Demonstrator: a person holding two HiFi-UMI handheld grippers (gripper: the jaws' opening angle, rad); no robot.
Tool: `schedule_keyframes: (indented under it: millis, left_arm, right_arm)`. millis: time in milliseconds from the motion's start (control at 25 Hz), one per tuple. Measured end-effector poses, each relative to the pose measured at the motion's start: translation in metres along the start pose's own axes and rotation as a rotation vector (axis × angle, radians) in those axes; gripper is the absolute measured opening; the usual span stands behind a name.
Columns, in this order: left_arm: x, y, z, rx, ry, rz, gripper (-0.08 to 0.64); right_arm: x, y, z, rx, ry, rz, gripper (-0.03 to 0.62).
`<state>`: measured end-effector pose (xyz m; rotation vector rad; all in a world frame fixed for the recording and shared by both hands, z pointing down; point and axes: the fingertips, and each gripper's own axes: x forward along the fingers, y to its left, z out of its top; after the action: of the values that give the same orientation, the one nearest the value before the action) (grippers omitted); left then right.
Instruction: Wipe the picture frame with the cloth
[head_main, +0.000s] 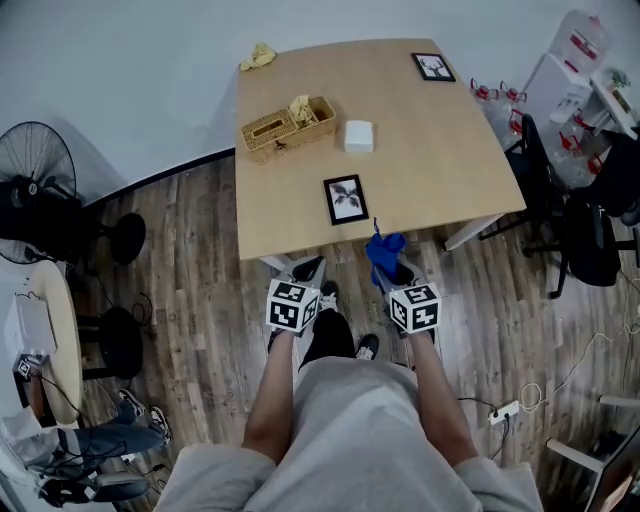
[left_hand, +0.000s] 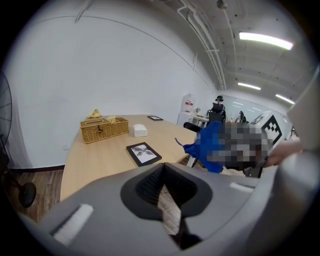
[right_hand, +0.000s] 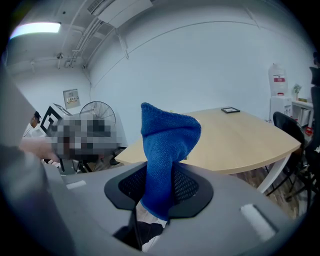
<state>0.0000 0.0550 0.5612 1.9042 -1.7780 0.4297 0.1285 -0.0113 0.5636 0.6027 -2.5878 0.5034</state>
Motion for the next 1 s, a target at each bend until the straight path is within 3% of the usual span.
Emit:
schedule_keyframes:
  millis: [1000]
  left_arm:
    - [0.004,-0.014,-0.004,0.023,0.023,-0.034,0.052]
  right_arm:
    - [-0.002,0.003,0.0,-0.044,0.011,0.009,0.109]
